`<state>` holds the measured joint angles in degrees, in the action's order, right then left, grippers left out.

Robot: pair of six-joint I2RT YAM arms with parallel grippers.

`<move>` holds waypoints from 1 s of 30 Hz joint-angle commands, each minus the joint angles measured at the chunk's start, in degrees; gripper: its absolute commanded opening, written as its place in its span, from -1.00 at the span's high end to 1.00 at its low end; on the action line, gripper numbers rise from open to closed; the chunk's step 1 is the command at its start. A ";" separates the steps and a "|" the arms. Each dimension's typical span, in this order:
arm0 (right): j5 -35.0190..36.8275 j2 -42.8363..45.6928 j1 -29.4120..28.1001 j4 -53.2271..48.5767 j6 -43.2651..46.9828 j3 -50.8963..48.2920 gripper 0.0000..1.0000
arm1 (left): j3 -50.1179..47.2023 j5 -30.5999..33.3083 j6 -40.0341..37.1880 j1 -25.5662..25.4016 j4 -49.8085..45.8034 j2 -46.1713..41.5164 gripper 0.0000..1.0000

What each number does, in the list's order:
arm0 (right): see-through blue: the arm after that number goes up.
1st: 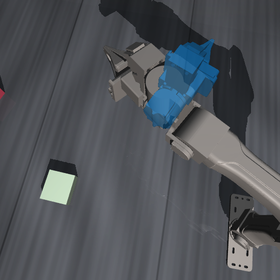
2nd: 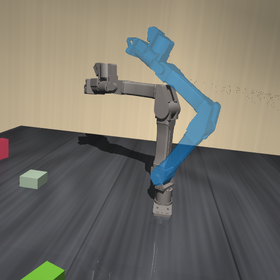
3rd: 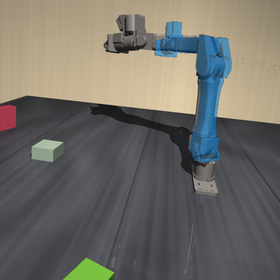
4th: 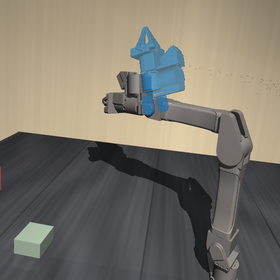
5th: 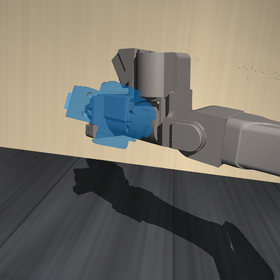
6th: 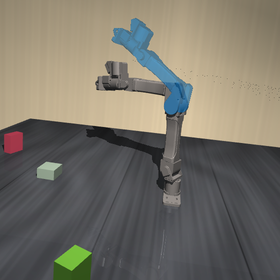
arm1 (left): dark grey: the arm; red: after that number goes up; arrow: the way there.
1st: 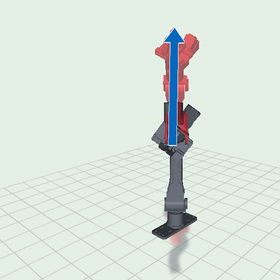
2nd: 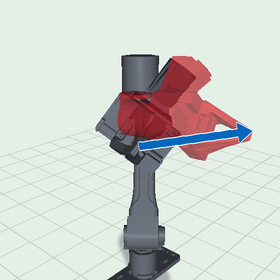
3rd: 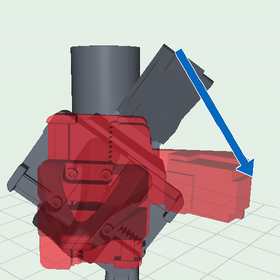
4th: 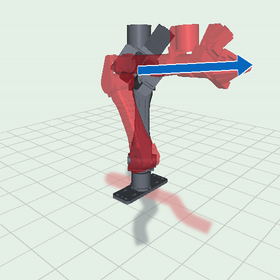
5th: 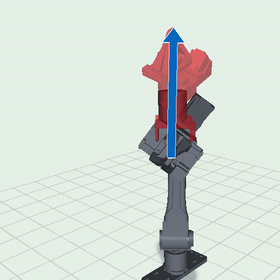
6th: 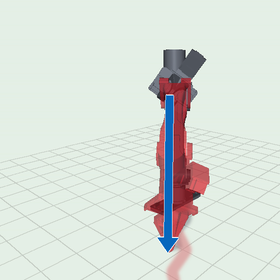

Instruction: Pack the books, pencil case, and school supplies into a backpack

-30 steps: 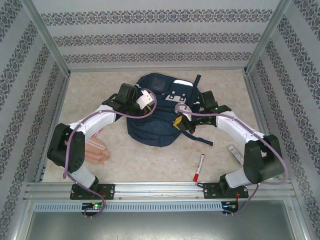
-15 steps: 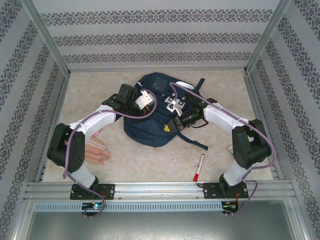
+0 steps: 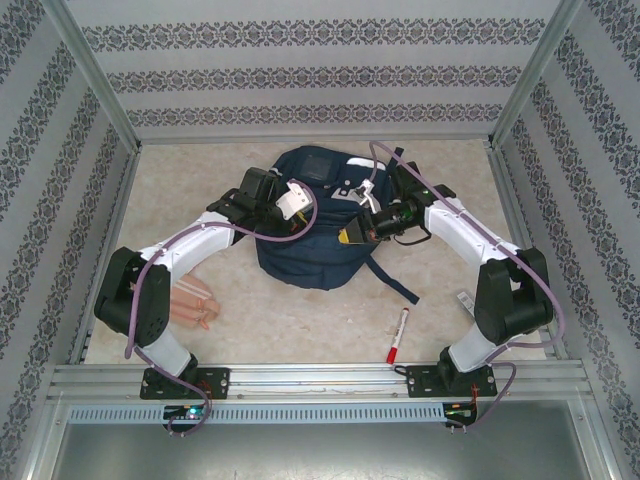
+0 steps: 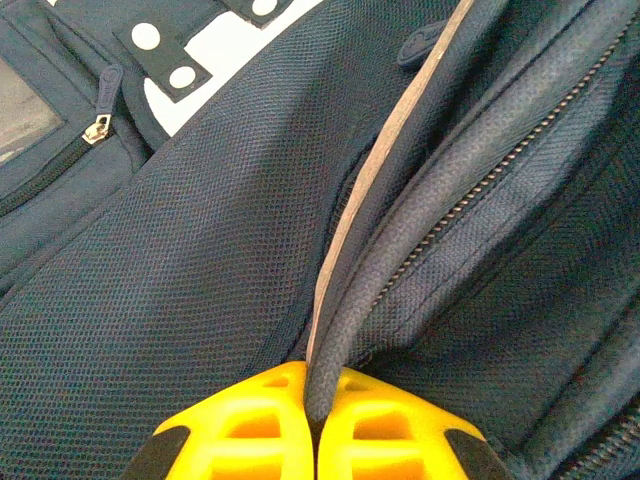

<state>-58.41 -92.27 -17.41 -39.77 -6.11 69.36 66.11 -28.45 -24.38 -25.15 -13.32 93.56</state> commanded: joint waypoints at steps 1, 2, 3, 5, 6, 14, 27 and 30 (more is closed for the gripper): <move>-4.41 -1.76 -0.88 -4.29 -0.73 3.76 1.00 | -1.41 -2.77 2.71 -1.49 4.29 -3.01 1.00; -4.20 -2.27 -1.72 -5.37 -1.15 4.17 1.00 | -1.27 -2.85 3.57 -1.49 4.21 -3.03 1.00; -3.36 -2.47 -2.96 -5.21 -2.21 3.97 1.00 | -0.79 -3.16 3.94 -1.65 3.54 -3.03 1.00; -0.81 -2.48 -5.68 -2.34 -6.55 3.06 1.00 | -0.42 -3.36 4.68 -1.82 3.04 -3.43 1.00; -0.70 -2.60 -7.09 -0.69 -8.42 2.65 1.00 | -0.50 -3.38 4.98 -1.99 3.07 -3.80 1.00; 11.93 -2.72 -13.44 12.17 -22.62 1.74 1.00 | -0.56 -3.23 5.87 -2.98 2.72 -4.69 1.00; 21.10 17.66 -16.59 12.75 23.50 -10.28 0.35 | 0.04 -5.16 0.03 -1.75 -0.11 -3.47 1.00; 23.23 25.10 -15.41 9.88 46.00 -15.20 0.11 | 0.42 -5.89 -1.32 -1.04 -0.82 -3.55 1.00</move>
<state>-37.30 -72.79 -33.82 -26.09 8.49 57.87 64.51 -30.39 -23.77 -26.87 -14.11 91.90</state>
